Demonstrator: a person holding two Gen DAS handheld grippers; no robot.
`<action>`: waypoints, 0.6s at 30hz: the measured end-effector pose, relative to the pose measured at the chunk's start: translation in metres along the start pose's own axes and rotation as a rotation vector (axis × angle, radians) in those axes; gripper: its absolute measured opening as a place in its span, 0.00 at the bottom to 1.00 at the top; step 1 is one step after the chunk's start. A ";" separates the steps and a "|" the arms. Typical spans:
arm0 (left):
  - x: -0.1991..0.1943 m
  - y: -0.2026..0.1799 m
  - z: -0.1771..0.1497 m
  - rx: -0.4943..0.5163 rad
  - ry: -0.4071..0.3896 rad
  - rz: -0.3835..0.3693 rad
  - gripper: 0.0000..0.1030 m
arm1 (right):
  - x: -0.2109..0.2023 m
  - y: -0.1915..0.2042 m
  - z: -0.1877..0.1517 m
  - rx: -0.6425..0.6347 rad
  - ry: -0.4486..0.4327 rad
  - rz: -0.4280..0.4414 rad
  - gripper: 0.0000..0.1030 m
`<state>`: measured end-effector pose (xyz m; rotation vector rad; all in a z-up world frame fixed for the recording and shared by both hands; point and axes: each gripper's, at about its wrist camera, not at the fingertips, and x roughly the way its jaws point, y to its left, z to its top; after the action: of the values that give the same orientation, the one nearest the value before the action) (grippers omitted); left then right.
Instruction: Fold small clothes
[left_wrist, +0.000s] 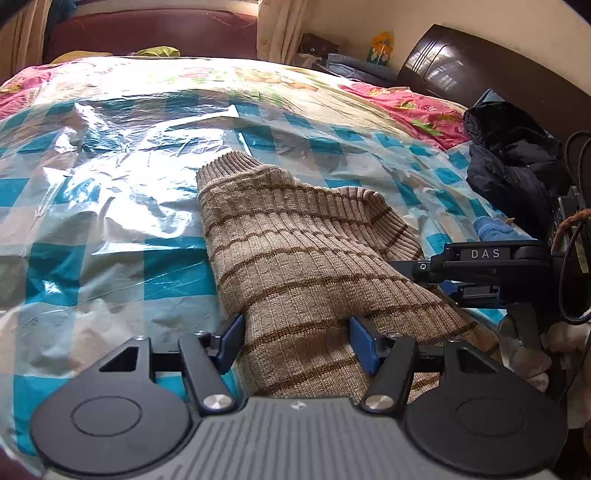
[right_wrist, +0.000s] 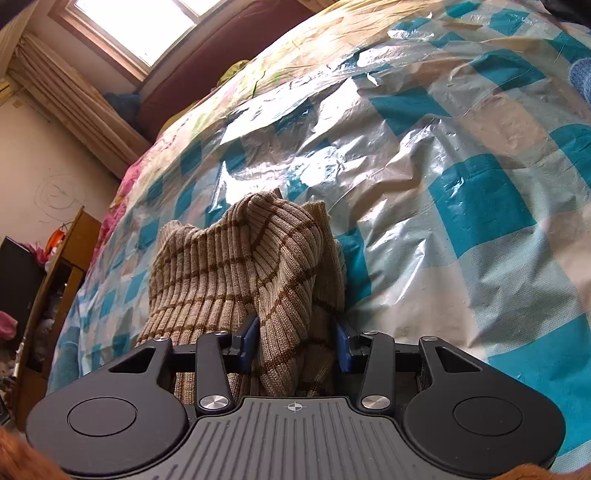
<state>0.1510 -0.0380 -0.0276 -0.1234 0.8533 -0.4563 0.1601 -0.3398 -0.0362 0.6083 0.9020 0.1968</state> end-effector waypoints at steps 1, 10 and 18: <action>-0.005 0.002 -0.003 0.002 0.002 0.005 0.63 | 0.000 0.003 -0.002 0.000 0.007 0.008 0.39; -0.035 0.007 -0.009 0.076 -0.040 0.075 0.63 | -0.002 0.029 -0.009 -0.088 0.006 -0.044 0.38; -0.029 0.021 0.018 0.071 -0.127 0.109 0.63 | -0.017 0.080 0.014 -0.324 -0.099 -0.111 0.39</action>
<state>0.1550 -0.0074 -0.0013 -0.0404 0.7145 -0.3721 0.1681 -0.2874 0.0274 0.2643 0.7849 0.2054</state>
